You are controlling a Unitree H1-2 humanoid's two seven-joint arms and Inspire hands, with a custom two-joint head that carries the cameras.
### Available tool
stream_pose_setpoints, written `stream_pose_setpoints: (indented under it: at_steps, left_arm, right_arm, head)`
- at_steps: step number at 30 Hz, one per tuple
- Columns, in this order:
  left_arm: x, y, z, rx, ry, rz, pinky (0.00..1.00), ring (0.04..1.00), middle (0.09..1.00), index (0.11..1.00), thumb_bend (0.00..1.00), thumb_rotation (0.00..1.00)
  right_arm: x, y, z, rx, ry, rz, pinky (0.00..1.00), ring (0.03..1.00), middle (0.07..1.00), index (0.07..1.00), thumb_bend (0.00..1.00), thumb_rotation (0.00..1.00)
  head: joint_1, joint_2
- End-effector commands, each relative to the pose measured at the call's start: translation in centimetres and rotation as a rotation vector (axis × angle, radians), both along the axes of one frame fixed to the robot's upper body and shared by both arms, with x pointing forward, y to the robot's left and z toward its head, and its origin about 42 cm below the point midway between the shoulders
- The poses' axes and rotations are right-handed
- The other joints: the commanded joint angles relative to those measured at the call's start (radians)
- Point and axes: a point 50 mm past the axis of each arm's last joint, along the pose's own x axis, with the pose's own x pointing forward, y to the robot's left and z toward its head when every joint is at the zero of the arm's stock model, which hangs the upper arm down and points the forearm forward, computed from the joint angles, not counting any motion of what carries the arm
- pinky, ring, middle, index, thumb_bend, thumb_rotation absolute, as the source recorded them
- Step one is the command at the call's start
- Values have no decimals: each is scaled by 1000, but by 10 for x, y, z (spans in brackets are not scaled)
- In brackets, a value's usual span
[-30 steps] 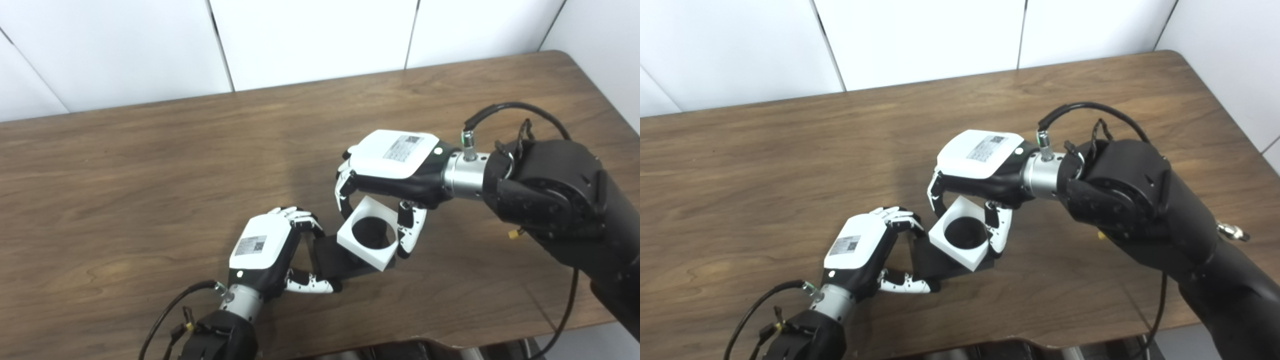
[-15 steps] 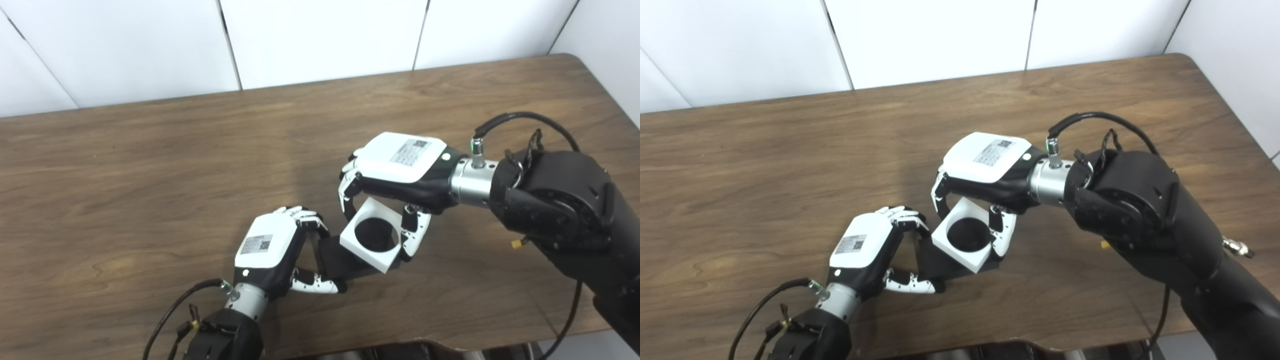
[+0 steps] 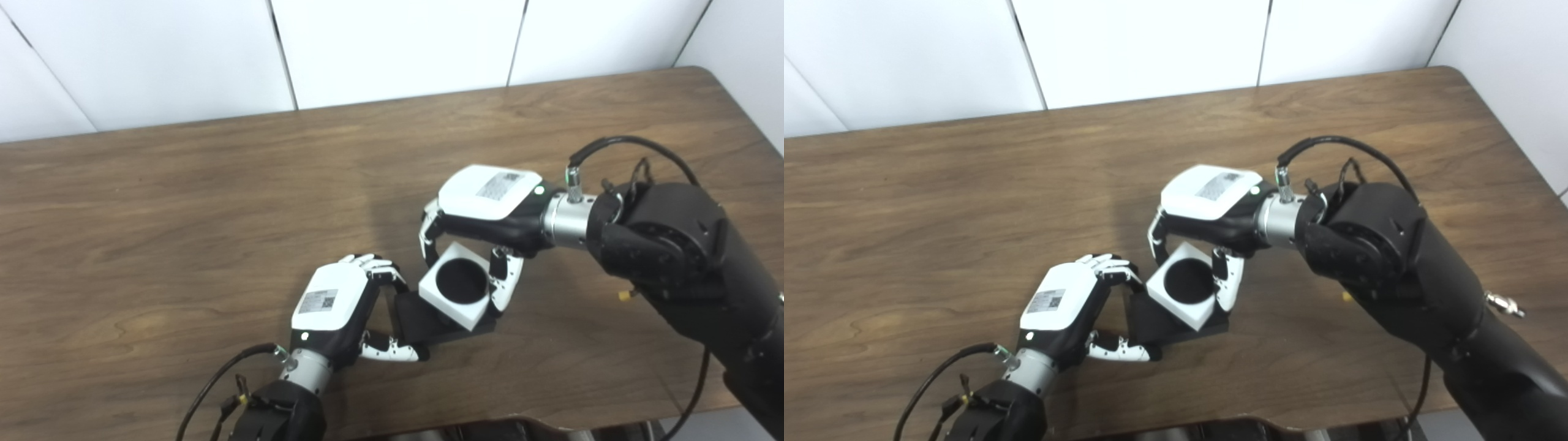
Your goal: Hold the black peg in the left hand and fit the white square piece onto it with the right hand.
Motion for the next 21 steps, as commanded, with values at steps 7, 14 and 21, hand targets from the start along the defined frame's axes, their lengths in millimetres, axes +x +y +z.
stream_pose_setpoints:
  at_steps: [7,14,21]
  left_arm:
    - [-6,-7,-3,7,41,-58,905,857,783,488,515,48]
    - [-5,-7,-1,10,47,-59,911,860,786,488,514,48]
    - [-5,-6,-1,8,47,-58,910,859,786,488,514,49]
  right_arm:
    - [7,-6,12,8,-69,-14,881,862,756,484,521,130]
    - [9,-8,10,7,-63,-18,872,857,754,484,521,130]
    - [9,-6,13,-10,-72,-15,903,857,763,574,777,190]
  head:
    - [-5,2]
    - [-9,8]
    - [-14,10]
